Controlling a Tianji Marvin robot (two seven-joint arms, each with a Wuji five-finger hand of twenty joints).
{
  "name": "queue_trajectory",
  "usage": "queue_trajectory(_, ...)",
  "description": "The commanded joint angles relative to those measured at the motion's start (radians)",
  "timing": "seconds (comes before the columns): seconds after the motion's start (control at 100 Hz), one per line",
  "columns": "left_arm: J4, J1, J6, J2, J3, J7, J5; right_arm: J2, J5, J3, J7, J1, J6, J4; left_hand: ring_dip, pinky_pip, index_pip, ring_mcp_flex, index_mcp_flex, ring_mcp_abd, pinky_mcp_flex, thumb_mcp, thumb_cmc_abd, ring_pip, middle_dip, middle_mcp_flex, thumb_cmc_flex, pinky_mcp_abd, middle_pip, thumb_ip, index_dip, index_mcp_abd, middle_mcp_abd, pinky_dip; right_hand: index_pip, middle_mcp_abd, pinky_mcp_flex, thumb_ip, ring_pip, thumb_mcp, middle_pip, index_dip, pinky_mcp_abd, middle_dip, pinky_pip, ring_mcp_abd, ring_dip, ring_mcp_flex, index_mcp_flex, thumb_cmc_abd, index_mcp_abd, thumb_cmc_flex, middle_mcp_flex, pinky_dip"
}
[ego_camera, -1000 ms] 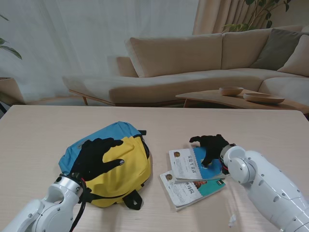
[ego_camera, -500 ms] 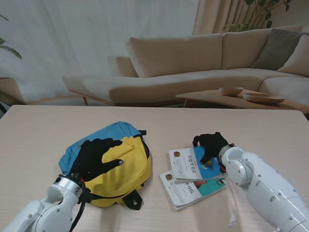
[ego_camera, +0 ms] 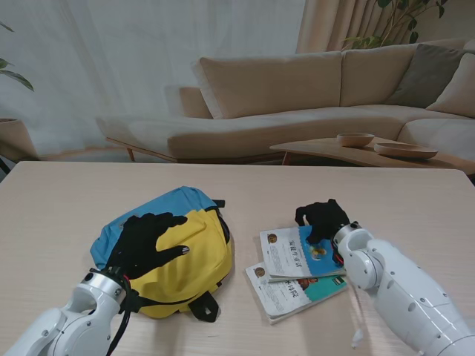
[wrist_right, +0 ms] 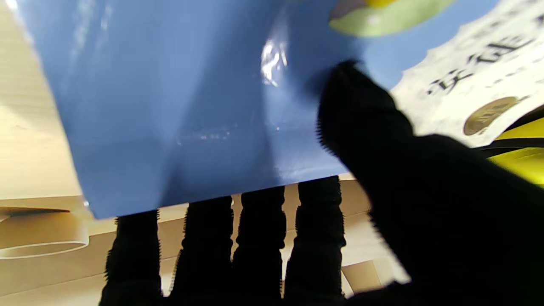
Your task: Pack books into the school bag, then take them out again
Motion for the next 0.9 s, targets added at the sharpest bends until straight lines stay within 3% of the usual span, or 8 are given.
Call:
queue_trajectory(0.0,-0.013,0.01,0.001,-0.006,-0.002,-0.015,0.001,-0.007,-0.02,-0.005,0.008,-0.039,-0.011,0.014,0.002,-0.044,-0.01,-0.024,-0.016,-0.006,-0.01,0.009,0.027,-0.013,-0.008,-0.005,0.005,0.002,-0.005,0.037,-0.018,0.019,0.015,0.03,0.072,-0.044,0.013,0.207,0.033,0.153,0.147,-0.013,0.029,0.056,0.026,0.01,-0.015,0.042,0.143,0.063,-0.09,0.219,0.121,0.018)
queue_trajectory(0.24,-0.014,0.011,-0.001,-0.005,-0.002,-0.015,0.002,-0.015,-0.027,0.043,-0.037,-0.08,-0.006,-0.033,0.001,-0.044,-0.011,-0.025,-0.015,-0.007,-0.009,0.011,0.026,-0.014,-0.007,-0.005,0.005,-0.001,-0.005,0.037,-0.019,0.021,0.015,0.03,-0.035,-0.013,0.086,0.222,0.05,0.196,0.121,-0.192,0.077,0.046,0.049,0.038,-0.035,0.095,0.39,0.041,-0.098,0.169,0.15,0.026)
queue_trajectory(0.49,-0.013,0.012,-0.003,-0.006,-0.003,-0.012,0.002,-0.022,-0.02,0.073,-0.051,-0.108,0.021,-0.068,0.001,-0.044,-0.012,-0.026,-0.016,-0.007,-0.008,0.011,0.025,-0.014,-0.008,-0.005,0.004,0.0,-0.006,0.036,-0.02,0.024,0.015,0.031,-0.009,-0.011,0.091,0.204,0.051,0.252,0.16,-0.078,0.053,0.104,0.084,0.024,-0.005,0.003,0.309,0.052,-0.095,0.147,-0.025,0.045)
queue_trajectory(0.55,-0.013,0.011,-0.004,-0.006,-0.004,-0.013,0.002,-0.024,-0.012,0.079,-0.049,-0.114,0.028,-0.075,0.0,-0.044,-0.012,-0.026,-0.017,-0.006,-0.008,0.011,0.025,-0.015,-0.007,-0.006,0.004,-0.001,-0.005,0.036,-0.021,0.027,0.016,0.031,0.006,0.018,0.099,0.207,0.004,0.276,0.077,-0.052,0.031,0.035,0.104,0.016,0.004,-0.037,0.276,0.049,-0.082,0.136,-0.14,0.056)
queue_trajectory(0.61,-0.012,0.011,-0.004,-0.006,-0.004,-0.013,0.001,-0.027,-0.002,0.083,-0.053,-0.118,0.028,-0.077,0.0,-0.045,-0.013,-0.027,-0.018,-0.007,-0.009,0.011,0.025,-0.015,-0.008,-0.007,0.003,-0.002,-0.006,0.036,-0.021,0.03,0.016,0.03,0.032,0.052,0.127,0.297,-0.083,0.279,-0.061,-0.052,0.019,-0.127,0.118,0.024,-0.006,-0.021,0.265,0.136,-0.056,0.093,-0.167,0.066)
queue_trajectory(0.77,-0.011,0.011,-0.004,-0.006,-0.004,-0.014,0.001,-0.034,0.019,0.092,-0.072,-0.128,0.037,-0.086,0.0,-0.046,-0.015,-0.028,-0.019,-0.008,-0.009,0.012,0.024,-0.015,-0.008,-0.01,0.004,-0.003,-0.006,0.036,-0.023,0.037,0.015,0.03,0.063,0.084,0.21,0.322,-0.272,0.279,-0.319,-0.032,0.04,-0.458,0.114,0.057,-0.085,0.164,0.266,0.122,-0.043,0.132,0.17,0.055)
queue_trajectory(0.82,-0.011,0.012,-0.004,-0.006,-0.005,-0.014,0.001,-0.034,0.018,0.095,-0.075,-0.131,0.036,-0.09,0.0,-0.046,-0.015,-0.028,-0.019,-0.01,-0.009,0.012,0.024,-0.015,-0.007,-0.009,0.003,-0.003,-0.005,0.036,-0.023,0.037,0.016,0.029,0.062,0.071,0.227,0.292,-0.286,0.279,-0.326,-0.007,0.051,-0.475,0.117,0.057,-0.106,0.223,0.277,0.061,-0.054,0.179,0.293,0.051)
queue_trajectory(0.89,-0.011,0.012,-0.004,-0.006,-0.005,-0.013,0.001,-0.034,0.017,0.102,-0.075,-0.136,0.03,-0.098,0.0,-0.046,-0.015,-0.028,-0.017,-0.01,-0.009,0.012,0.024,-0.015,-0.007,-0.009,0.003,-0.002,-0.005,0.036,-0.023,0.038,0.014,0.029,0.065,0.059,0.239,0.281,-0.25,0.279,-0.223,0.034,0.058,-0.4,0.127,0.05,-0.111,0.29,0.293,0.021,-0.065,0.225,0.378,0.05)
